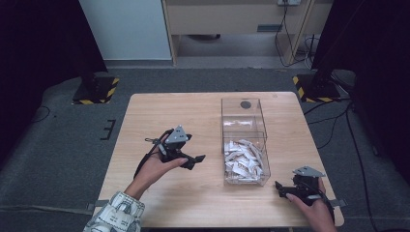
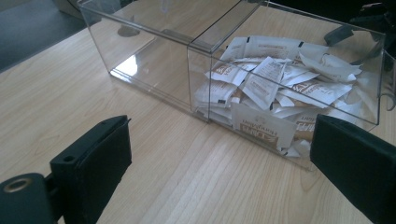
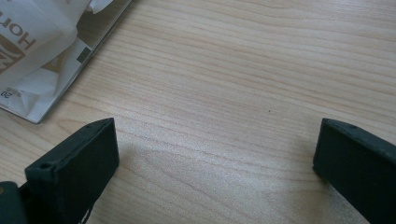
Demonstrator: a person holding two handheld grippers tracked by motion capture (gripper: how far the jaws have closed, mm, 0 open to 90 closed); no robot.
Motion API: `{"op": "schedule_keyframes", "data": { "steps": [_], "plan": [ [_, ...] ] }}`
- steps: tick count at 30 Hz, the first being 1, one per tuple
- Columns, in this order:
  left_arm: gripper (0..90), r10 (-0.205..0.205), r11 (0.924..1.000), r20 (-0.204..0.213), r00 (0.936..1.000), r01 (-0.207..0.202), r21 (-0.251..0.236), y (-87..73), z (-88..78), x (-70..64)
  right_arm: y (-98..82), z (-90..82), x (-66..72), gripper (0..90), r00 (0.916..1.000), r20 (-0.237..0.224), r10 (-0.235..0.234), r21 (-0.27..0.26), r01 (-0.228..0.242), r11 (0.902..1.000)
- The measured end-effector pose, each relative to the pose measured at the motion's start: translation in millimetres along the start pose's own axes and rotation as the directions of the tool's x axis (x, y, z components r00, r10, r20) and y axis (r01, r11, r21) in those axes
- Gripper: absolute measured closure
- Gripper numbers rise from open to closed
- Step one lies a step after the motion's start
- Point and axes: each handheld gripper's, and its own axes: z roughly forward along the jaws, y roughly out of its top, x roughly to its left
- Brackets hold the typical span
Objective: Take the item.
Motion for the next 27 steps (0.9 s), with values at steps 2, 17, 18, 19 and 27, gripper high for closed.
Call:
{"op": "schedule_keyframes", "data": {
  "steps": [2,17,18,19,27],
  "plan": [
    [4.7,0.008,1.0,0.005,1.0,-0.008,-0.002,4.3,1.6,-1.4,0.0,0.0,0.0,0.5,1.0,0.0,0.0,0.0,0.0,1.0],
    [5.6,0.043,0.9991,0.05,0.9978,-0.042,-0.009,32.8,23.4,-18.1,0.0,0.0,0.0,0.5,1.0,0.0,0.0,0.0,0.0,1.0],
    [5.5,0.043,0.9991,0.053,0.9977,-0.042,-0.005,34.1,25.2,-19.1,0.0,0.0,0.0,0.5,1.0,0.0,0.0,0.0,0.0,1.0],
    [5.5,0.043,0.9991,0.053,0.9977,-0.042,-0.005,34.1,25.2,-19.1,0.0,0.0,0.0,0.5,1.0,0.0,0.0,0.0,0.0,1.0],
    [5.5,0.092,0.9955,0.08,0.9925,-0.094,0.013,47.0,45.0,-34.2,0.0,0.0,0.0,0.5,1.0,0.0,0.0,0.0,0.0,1.0]
  ]
}}
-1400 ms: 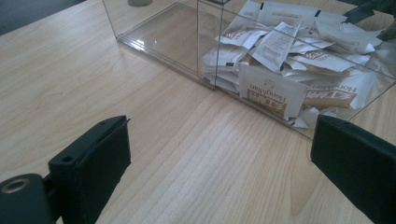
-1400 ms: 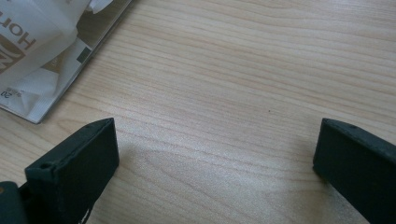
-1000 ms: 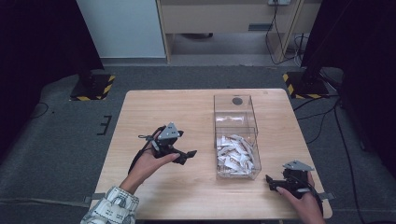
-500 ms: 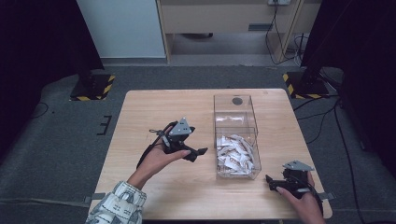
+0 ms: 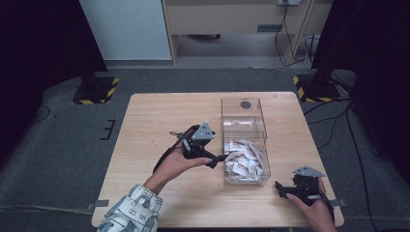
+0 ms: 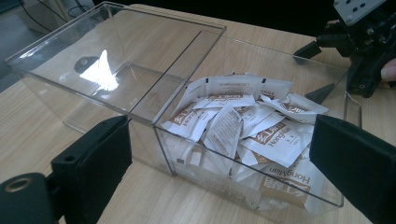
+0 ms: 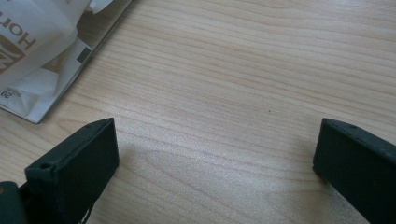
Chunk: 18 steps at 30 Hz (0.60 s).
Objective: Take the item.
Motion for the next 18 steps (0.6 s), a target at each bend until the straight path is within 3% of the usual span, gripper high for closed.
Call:
{"op": "schedule_keyframes", "data": {
  "steps": [4,12,18],
  "plan": [
    [6.5,0.02,0.9997,0.019,0.9996,-0.02,0.014,2.6,7.5,-5.1,0.0,0.0,0.0,0.5,1.0,0.0,0.0,0.0,0.0,1.0],
    [24.2,0.037,0.9958,0.032,0.9988,-0.04,0.082,4.9,32.7,-12.6,0.0,0.0,0.0,0.5,1.0,0.0,0.0,0.0,0.0,1.0],
    [31.8,0.029,0.9935,0.029,0.9991,-0.032,0.109,6.0,45.9,-14.1,0.0,0.0,0.0,0.5,1.0,0.0,0.0,0.0,0.0,1.0]
  ]
}}
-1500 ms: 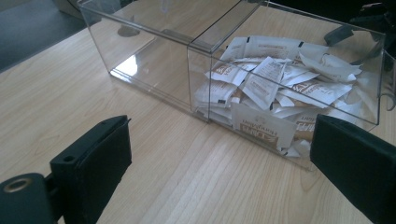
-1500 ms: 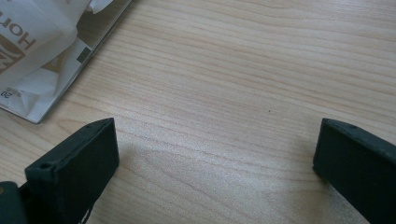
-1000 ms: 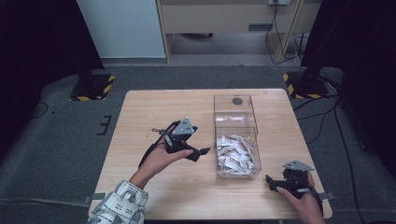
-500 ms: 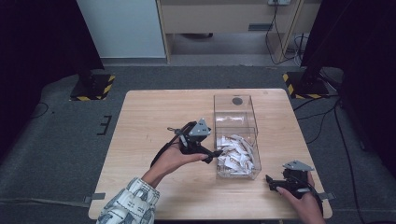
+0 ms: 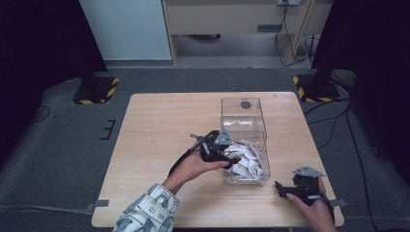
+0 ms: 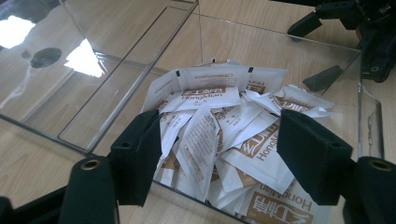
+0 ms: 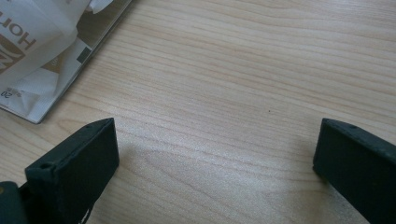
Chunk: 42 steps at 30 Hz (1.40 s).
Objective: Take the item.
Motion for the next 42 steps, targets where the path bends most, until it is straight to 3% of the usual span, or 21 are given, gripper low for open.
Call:
{"op": "schedule_keyframes", "data": {
  "steps": [8,14,22,27,31,36,42],
  "plan": [
    [49.0,0.007,0.9983,-0.007,0.9999,-0.007,0.057,3.0,13.2,-2.9,0.0,0.0,0.0,0.5,1.0,0.0,0.0,0.0,0.0,1.0],
    [63.8,0.0,0.9979,-0.01,0.9999,0.0,0.064,2.2,16.3,-1.2,0.0,0.0,0.0,0.5,1.0,0.0,0.0,0.0,0.0,1.0],
    [69.9,-0.005,0.9965,-0.008,1.0,0.005,0.083,-0.1,20.0,0.3,0.0,0.0,0.0,0.5,1.0,0.0,0.0,0.0,0.0,1.0],
    [78.6,-0.012,0.9952,-0.002,0.9999,0.012,0.097,-1.0,22.0,1.4,0.0,0.1,0.0,0.5,1.0,0.0,0.0,0.0,0.0,1.0],
    [87.4,-0.014,0.9962,0.01,0.9998,0.013,0.086,0.6,21.3,-0.1,0.0,0.1,-0.1,0.5,1.0,0.0,0.0,0.0,0.0,1.0],
    [89.1,-0.006,0.9985,0.015,0.9999,0.005,0.054,3.0,17.2,-1.8,0.1,0.1,-0.1,0.5,1.0,0.0,0.0,0.0,0.0,1.0],
    [89.1,-0.043,0.999,0.034,0.9985,0.043,0.01,4.3,12.1,0.7,0.1,0.1,-0.1,0.5,1.0,0.0,-0.001,0.0,0.001,1.0]
  ]
}}
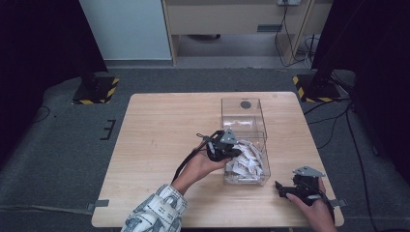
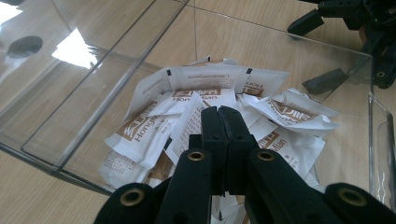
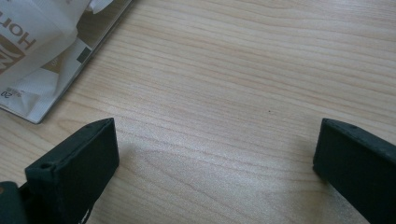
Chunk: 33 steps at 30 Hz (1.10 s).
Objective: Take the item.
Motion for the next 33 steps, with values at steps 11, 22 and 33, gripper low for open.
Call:
{"op": "schedule_keyframes", "data": {
  "steps": [11,22,33],
  "plan": [
    [89.2,-0.009,0.9988,0.022,0.9997,0.01,-0.048,0.3,-9.8,5.3,0.0,0.0,0.0,0.5,1.0,0.0,0.0,0.0,0.0,1.0],
    [89.2,-0.005,0.9971,0.029,0.9996,0.007,-0.076,2.4,-15.3,4.6,0.0,0.0,0.0,0.5,1.0,0.001,-0.001,-0.001,0.001,1.0],
    [89.2,0.007,0.9964,0.022,0.9997,-0.005,-0.085,6.3,-22.4,0.9,0.0,0.0,0.0,0.5,1.0,0.0,0.0,0.0,0.0,1.0]
  ]
}}
